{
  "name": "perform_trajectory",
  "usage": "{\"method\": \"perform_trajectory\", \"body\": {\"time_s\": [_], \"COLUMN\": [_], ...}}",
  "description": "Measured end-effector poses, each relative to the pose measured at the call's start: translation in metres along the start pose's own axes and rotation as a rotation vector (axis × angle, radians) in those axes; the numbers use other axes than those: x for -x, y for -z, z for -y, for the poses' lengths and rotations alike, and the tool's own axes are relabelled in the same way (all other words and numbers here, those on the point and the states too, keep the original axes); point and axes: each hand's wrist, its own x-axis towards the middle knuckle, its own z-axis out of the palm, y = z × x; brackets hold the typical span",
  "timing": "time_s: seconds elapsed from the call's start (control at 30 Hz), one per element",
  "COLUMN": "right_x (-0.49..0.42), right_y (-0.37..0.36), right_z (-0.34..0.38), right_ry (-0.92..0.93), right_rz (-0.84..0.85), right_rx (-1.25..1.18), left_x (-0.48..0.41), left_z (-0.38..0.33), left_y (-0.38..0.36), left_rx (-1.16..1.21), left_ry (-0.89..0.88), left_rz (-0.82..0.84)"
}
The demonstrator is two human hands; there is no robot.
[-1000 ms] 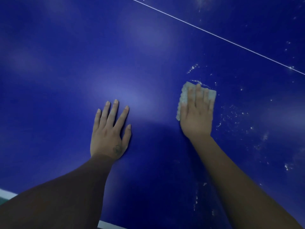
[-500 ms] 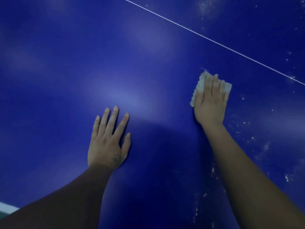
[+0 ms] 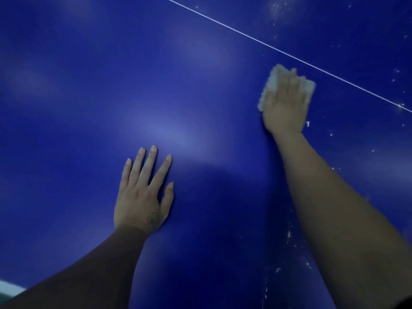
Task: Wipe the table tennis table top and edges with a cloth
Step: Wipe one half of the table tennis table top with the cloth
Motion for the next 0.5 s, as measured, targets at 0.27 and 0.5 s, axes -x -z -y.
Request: {"method": "perform_trajectory", "body": {"time_s": [0.27, 0.5], "right_x": [-0.003, -0.052], "right_y": [0.003, -0.002], "right_z": [0.041, 0.087], "right_ry": [0.004, 0.213], "right_rz": [0.070, 0.087], "right_rx": [-0.006, -0.020], "left_x": [0.000, -0.001], "left_z": [0.001, -0.001], "left_y": [0.000, -0.001], "left_rx": [0.003, 0.007], "left_ry": [-0.003, -0.002], "left_rz": [0.009, 0.007]}}
